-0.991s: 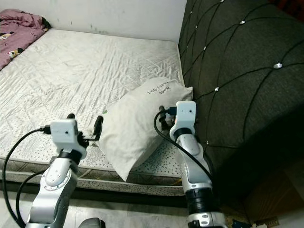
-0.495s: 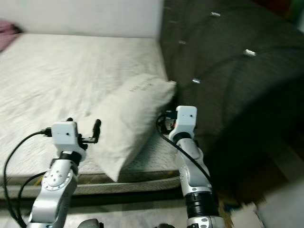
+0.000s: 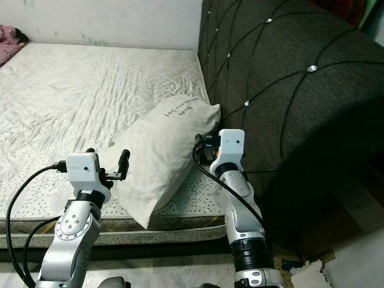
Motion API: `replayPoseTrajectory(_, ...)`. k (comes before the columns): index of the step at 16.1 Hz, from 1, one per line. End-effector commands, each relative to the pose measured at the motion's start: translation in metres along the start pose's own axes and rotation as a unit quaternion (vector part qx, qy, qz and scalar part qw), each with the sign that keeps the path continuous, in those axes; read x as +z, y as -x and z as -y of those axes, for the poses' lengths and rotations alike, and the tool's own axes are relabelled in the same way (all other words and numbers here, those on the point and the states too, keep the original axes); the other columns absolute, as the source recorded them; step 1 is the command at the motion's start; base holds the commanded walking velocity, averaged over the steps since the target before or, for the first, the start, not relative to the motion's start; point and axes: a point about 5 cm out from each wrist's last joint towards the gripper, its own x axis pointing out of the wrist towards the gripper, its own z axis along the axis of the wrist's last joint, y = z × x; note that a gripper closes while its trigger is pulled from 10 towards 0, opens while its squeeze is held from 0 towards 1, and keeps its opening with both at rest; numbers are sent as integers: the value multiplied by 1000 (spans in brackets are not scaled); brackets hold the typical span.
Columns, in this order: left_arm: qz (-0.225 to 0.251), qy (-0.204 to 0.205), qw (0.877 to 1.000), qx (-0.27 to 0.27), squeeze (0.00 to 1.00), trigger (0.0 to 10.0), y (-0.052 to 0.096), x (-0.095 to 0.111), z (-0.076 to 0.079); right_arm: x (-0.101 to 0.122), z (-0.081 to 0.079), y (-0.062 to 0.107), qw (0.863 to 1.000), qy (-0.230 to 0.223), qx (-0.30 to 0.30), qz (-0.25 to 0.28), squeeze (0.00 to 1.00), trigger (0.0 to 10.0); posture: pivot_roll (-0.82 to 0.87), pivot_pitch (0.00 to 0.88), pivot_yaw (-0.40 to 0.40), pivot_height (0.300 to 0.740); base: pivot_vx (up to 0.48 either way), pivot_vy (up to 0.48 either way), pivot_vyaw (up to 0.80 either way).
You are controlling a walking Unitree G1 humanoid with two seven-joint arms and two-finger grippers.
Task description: Clean up the room
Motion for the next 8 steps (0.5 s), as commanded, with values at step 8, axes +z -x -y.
replayPoseTrajectory(8, -4, 21, 1000, -5, 0, 10000, -2, 1, 4, 0, 3, -2, 1000, -3, -2, -3, 0, 10000, 118, 0, -47, 740, 0, 0, 0)
